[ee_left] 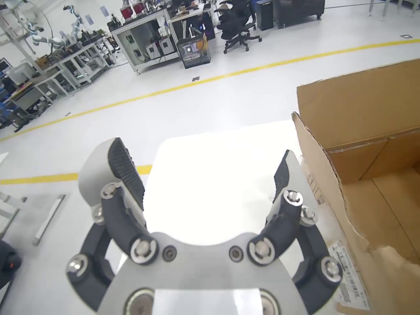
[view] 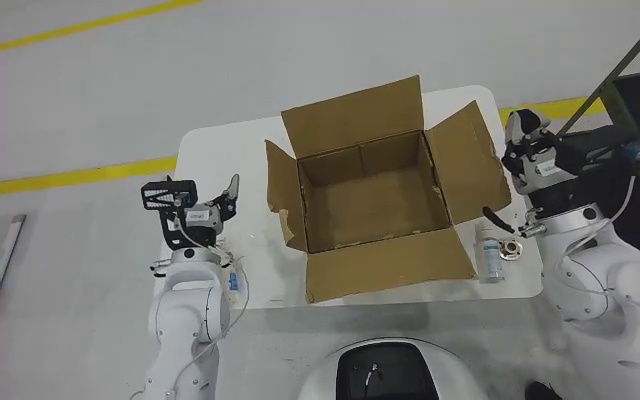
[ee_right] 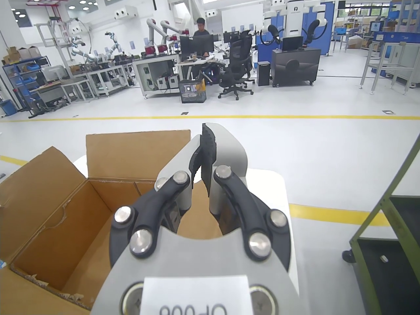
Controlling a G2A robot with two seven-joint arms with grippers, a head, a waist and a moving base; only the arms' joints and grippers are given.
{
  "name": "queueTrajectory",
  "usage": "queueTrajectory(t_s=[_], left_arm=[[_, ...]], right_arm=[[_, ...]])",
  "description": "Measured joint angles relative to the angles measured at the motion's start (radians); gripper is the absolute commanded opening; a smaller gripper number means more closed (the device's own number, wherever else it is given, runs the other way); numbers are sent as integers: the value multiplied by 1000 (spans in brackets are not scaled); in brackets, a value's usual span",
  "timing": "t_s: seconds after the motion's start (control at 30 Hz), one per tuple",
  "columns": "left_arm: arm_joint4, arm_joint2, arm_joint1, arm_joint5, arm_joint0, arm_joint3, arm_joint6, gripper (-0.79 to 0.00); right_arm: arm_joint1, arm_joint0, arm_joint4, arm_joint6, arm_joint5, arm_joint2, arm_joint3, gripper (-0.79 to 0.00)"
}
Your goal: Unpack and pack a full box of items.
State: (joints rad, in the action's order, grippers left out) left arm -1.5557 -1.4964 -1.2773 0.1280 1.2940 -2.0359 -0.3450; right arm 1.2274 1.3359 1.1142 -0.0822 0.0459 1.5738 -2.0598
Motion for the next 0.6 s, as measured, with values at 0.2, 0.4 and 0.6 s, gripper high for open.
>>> queueTrajectory(t_s=[0.2, 0.4, 0.6], left_arm=[[52, -47, 6, -97, 89, -7, 107, 0], [43, -80, 13, -173, 135, -19, 140, 0], [42, -80, 13, -172, 134, -19, 140, 0]], right_arm=[[2, 32, -13, 30, 18, -4, -7, -785], [2, 19, 4, 21, 28, -17, 0, -785], [4, -13, 11, 11, 36, -34, 16, -785]])
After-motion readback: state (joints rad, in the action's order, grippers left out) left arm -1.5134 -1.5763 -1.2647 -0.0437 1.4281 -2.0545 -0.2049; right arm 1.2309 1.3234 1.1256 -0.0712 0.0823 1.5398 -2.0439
